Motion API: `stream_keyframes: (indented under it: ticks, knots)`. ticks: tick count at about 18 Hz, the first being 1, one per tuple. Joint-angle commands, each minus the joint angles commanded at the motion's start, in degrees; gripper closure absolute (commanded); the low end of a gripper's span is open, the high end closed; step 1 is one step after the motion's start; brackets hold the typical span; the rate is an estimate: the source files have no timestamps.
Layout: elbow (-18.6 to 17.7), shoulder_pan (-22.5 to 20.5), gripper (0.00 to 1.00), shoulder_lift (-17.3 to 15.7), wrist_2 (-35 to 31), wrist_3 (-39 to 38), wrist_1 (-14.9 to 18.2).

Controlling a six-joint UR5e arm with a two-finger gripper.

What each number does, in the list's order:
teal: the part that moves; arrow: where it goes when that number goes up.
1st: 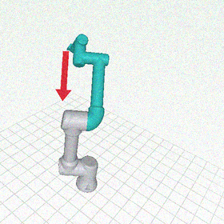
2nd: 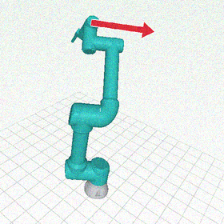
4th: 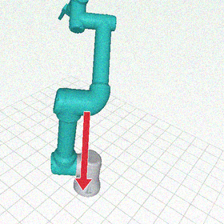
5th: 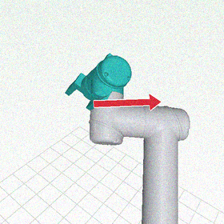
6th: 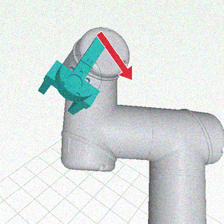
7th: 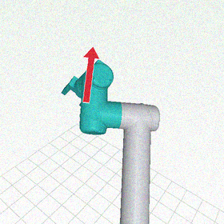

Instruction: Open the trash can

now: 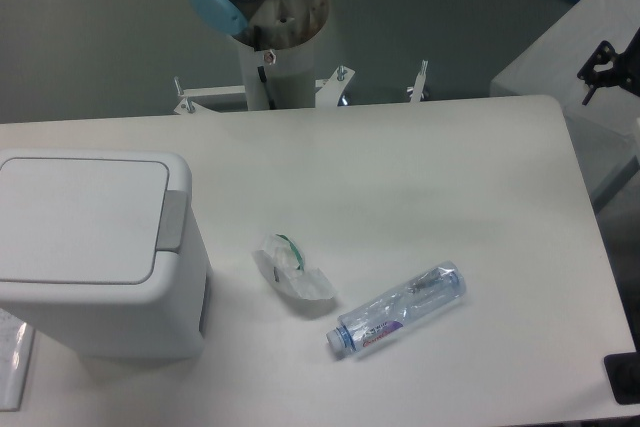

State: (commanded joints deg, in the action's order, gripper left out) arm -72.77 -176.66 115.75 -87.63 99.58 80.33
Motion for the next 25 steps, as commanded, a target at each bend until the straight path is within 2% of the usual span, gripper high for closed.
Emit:
stream_keyframes:
  ticks: [11,22,25]
  knots:
    - [-1.6,-0.1,0.0,-0.6,-0.4,0.3,-0.1]
    - [-7.8,-2.2,0.0,-4.4,3.6,-0.3,-1.9]
    - [-9.6,-2.5,0.0,-6.3,5.4,-4.5,-1.9]
